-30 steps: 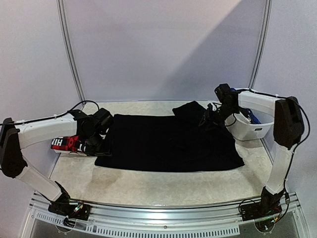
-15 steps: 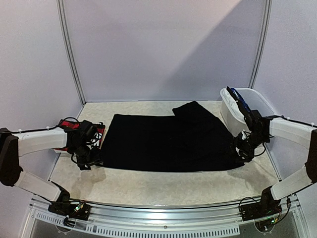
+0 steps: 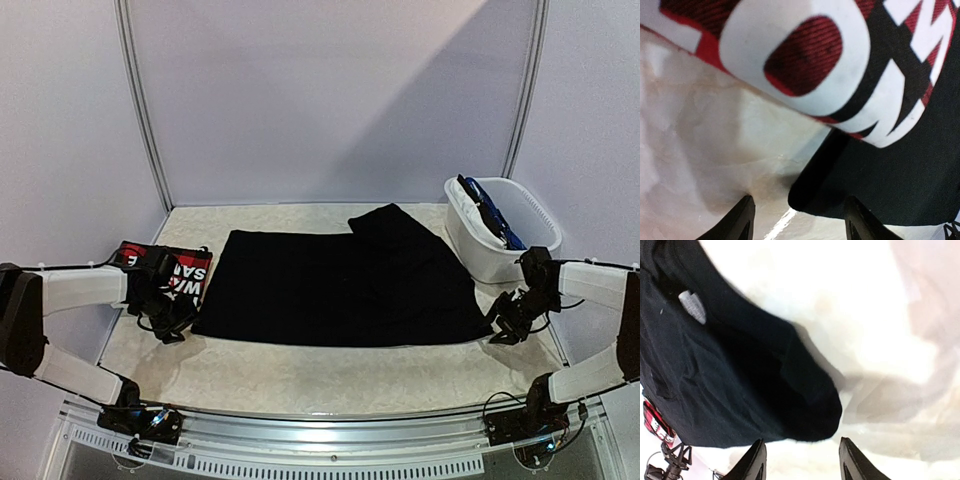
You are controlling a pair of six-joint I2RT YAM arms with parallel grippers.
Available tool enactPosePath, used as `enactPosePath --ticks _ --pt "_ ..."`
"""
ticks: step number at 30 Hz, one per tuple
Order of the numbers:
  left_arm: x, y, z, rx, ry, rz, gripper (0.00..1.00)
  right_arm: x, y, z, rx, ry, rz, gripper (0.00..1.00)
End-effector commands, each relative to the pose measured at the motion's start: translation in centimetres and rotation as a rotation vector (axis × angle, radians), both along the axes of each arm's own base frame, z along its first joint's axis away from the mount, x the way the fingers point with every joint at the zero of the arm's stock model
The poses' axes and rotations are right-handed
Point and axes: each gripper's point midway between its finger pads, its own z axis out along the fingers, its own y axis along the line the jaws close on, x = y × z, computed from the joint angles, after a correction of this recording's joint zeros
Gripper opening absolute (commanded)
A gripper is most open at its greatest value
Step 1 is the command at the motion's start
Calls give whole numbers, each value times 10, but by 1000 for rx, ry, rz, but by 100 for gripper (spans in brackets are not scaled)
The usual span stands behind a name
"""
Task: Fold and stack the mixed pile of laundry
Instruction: Move the 1/3-folded T-shirt to the center of the board.
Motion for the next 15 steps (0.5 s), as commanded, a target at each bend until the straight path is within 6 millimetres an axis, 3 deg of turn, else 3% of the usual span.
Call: enactPosePath --ticks 1,7,12,15 --pt "3 0 -8 -27 -4 10 61 10 -1 -9 15 -25 -26 47" --pt "4 -1 -13 -37 6 11 60 22 -4 -22 18 -27 -38 36" --pt "4 -1 -14 -34 13 10 57 21 -7 -26 7 -13 -33 9" --pt "5 -2 -17 -36 18 6 50 21 -9 -25 -6 -12 -25 0"
